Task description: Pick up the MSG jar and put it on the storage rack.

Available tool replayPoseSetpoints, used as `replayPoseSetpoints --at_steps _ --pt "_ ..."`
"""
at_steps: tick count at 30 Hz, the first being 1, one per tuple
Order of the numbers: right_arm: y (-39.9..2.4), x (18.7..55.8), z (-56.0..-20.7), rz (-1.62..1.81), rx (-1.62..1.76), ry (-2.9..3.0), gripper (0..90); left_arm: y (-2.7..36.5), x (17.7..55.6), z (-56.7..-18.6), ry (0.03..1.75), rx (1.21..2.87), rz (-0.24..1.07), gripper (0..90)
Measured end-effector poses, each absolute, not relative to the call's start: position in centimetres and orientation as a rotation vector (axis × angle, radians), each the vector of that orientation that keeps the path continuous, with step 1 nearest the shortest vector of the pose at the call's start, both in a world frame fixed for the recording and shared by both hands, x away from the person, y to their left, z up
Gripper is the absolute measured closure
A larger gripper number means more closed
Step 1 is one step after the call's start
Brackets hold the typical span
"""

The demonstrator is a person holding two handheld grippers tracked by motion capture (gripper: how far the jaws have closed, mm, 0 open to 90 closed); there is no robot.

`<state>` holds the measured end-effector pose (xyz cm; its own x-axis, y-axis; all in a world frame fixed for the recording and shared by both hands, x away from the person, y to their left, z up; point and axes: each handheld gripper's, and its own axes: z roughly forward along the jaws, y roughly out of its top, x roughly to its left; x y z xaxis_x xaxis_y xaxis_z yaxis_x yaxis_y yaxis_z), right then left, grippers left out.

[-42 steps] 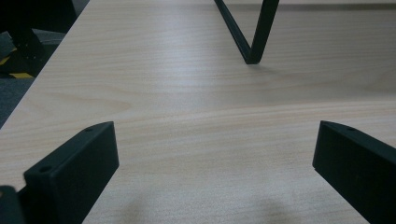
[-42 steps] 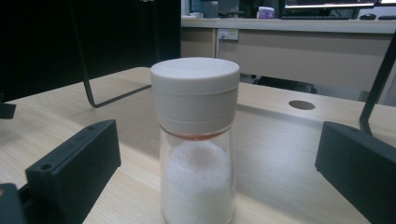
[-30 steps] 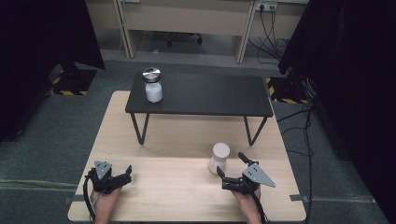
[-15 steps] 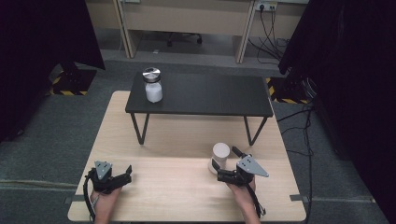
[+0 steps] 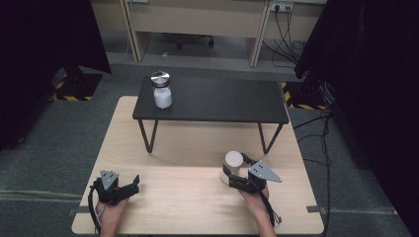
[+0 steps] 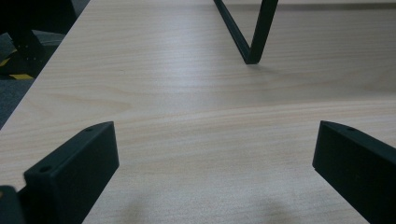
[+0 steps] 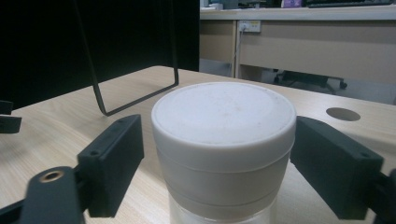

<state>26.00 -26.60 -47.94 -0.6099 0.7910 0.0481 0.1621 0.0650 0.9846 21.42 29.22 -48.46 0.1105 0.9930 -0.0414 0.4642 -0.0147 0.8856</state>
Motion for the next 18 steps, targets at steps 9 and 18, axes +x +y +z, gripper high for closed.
replayPoseSetpoints --at_steps 9,18 --pt "-26.74 26.19 -47.98 1.584 0.946 1.837 32.9 29.19 21.45 -48.45 1.463 1.600 0.842 0.0" --pt "-26.86 26.13 -48.03 1.580 0.930 1.838 33.6 29.14 21.50 -48.43 1.462 1.605 0.843 0.0"
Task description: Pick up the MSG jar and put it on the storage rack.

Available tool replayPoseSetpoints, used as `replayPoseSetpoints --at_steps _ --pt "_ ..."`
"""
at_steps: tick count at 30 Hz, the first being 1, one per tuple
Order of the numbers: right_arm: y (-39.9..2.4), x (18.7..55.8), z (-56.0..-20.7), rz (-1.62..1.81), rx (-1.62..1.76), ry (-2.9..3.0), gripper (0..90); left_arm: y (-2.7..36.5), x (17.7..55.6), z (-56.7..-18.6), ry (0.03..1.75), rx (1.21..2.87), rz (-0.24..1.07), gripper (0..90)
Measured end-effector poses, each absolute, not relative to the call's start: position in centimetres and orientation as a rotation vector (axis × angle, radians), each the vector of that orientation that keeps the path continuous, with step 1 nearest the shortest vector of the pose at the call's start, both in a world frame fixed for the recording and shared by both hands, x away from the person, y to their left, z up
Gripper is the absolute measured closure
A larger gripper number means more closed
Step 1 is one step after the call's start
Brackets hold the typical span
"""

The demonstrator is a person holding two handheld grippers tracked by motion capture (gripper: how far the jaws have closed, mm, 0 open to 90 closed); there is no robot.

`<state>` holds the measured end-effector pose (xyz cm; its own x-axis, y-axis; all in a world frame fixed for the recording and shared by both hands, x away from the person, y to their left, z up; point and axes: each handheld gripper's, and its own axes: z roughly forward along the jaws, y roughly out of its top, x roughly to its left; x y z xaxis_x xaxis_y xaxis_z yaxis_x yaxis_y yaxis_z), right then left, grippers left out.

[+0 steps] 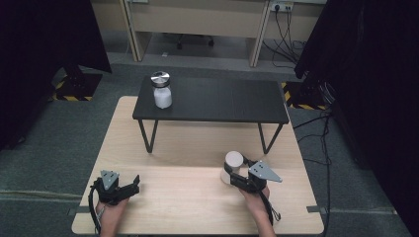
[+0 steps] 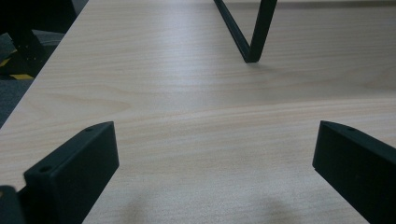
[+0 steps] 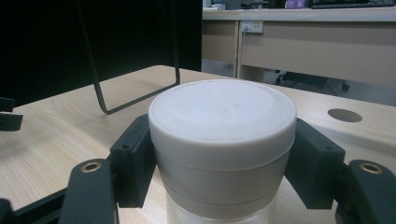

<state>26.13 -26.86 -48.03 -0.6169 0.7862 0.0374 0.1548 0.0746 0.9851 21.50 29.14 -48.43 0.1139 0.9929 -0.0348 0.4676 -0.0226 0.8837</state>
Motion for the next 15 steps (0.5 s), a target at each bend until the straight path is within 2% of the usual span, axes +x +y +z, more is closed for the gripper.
replayPoseSetpoints --at_steps 7,15 --pt "-27.2 25.6 -47.8 1.599 0.951 1.814 33.7 29.1 21.5 -48.4 1.463 1.607 0.843 0.0" --pt "-27.9 24.4 -45.9 1.587 0.940 1.786 33.7 29.2 21.5 -48.4 1.459 1.610 0.845 0.0"
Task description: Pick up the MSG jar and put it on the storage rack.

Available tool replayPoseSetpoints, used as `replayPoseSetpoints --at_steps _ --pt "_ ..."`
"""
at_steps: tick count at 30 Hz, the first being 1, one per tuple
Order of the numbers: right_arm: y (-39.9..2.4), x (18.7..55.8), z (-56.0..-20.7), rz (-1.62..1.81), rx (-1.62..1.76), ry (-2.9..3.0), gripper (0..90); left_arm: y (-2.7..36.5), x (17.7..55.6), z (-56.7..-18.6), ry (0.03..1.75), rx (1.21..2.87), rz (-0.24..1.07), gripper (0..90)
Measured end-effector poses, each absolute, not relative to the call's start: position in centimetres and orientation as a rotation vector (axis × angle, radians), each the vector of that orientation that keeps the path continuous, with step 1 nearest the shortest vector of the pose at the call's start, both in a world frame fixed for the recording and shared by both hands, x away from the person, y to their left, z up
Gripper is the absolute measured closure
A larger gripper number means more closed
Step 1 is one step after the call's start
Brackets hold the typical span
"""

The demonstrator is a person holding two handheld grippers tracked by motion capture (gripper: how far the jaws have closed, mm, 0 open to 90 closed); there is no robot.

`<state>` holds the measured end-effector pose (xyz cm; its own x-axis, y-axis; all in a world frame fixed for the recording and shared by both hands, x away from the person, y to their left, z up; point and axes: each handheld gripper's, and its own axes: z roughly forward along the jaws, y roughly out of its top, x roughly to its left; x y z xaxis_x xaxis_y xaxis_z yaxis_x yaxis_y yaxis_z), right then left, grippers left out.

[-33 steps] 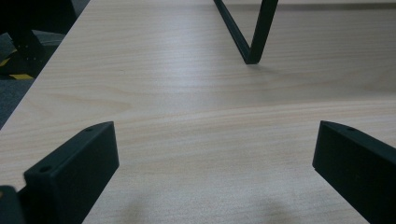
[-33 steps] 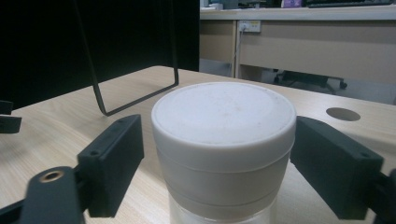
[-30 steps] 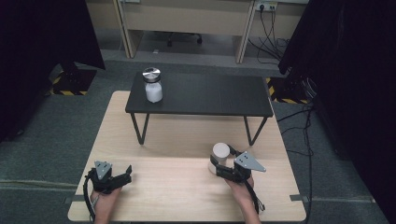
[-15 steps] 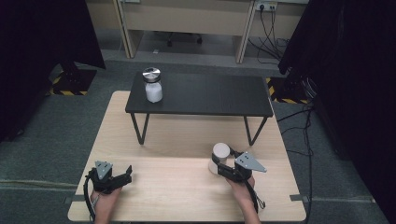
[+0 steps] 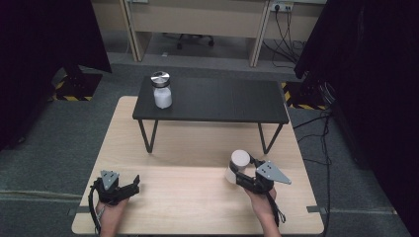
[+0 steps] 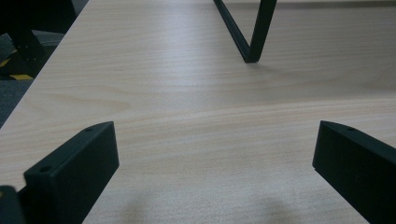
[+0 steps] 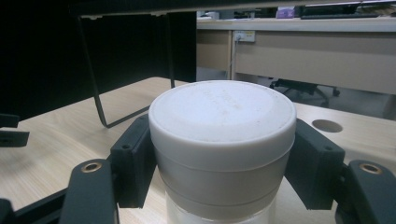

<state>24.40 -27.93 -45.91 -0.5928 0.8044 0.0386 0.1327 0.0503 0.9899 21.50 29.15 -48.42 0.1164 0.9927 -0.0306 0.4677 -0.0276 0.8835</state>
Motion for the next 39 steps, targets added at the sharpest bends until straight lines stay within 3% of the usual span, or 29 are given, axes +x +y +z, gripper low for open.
replayPoseSetpoints --at_steps 19,39 --pt "-30.1 22.5 -41.0 1.537 1.031 1.695 33.8 29.3 21.4 -48.6 1.454 1.597 0.842 0.0" --pt "-30.5 23.6 -36.6 1.518 1.081 1.622 33.8 29.2 21.4 -48.6 1.456 1.592 0.846 0.0"
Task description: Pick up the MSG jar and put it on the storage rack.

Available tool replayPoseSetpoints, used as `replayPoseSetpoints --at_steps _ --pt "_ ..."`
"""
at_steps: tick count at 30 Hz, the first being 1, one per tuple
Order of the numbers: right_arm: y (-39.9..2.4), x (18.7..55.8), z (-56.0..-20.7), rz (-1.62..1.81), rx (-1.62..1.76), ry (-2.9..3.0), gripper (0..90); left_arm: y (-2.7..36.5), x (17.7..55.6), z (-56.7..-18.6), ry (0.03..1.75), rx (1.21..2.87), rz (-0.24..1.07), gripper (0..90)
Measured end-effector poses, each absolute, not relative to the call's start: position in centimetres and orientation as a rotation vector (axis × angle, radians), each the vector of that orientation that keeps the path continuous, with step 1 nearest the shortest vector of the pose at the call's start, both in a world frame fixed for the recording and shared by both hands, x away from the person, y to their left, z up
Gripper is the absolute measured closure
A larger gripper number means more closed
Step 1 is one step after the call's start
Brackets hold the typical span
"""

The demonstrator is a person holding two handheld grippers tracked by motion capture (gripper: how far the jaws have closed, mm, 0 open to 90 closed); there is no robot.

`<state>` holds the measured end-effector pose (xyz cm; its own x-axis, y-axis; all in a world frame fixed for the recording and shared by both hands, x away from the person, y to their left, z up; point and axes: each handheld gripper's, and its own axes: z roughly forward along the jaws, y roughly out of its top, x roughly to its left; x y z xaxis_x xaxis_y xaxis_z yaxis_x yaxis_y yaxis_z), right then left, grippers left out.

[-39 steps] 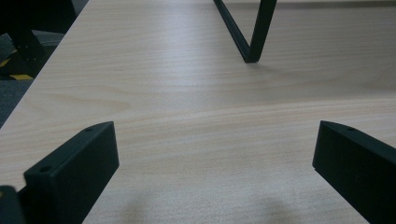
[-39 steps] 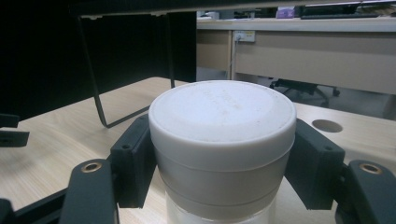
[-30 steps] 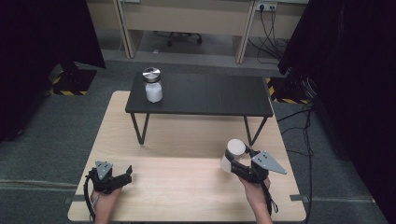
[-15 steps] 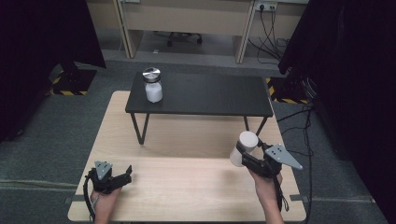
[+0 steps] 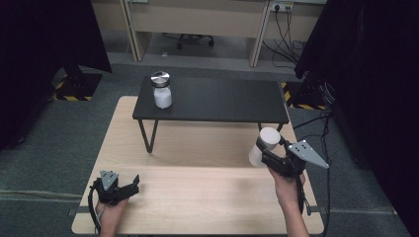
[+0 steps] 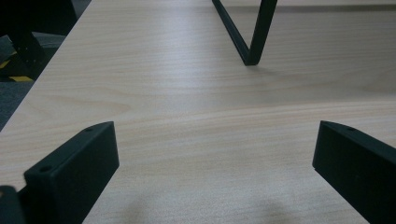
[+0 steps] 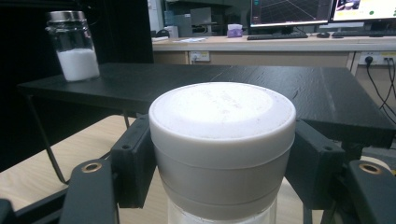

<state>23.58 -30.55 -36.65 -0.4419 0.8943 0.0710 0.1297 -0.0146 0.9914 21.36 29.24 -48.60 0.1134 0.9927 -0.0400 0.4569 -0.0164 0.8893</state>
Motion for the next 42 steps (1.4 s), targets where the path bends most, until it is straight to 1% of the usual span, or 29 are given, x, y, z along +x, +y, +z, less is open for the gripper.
replayPoseSetpoints --at_steps 22,42 --pt "-30.3 25.2 -32.2 1.499 1.079 1.596 33.8 29.3 21.3 -48.6 1.451 1.593 0.848 0.0" --pt "-30.0 26.7 -30.1 1.519 1.070 1.580 33.8 29.3 21.3 -48.7 1.446 1.593 0.848 0.0"
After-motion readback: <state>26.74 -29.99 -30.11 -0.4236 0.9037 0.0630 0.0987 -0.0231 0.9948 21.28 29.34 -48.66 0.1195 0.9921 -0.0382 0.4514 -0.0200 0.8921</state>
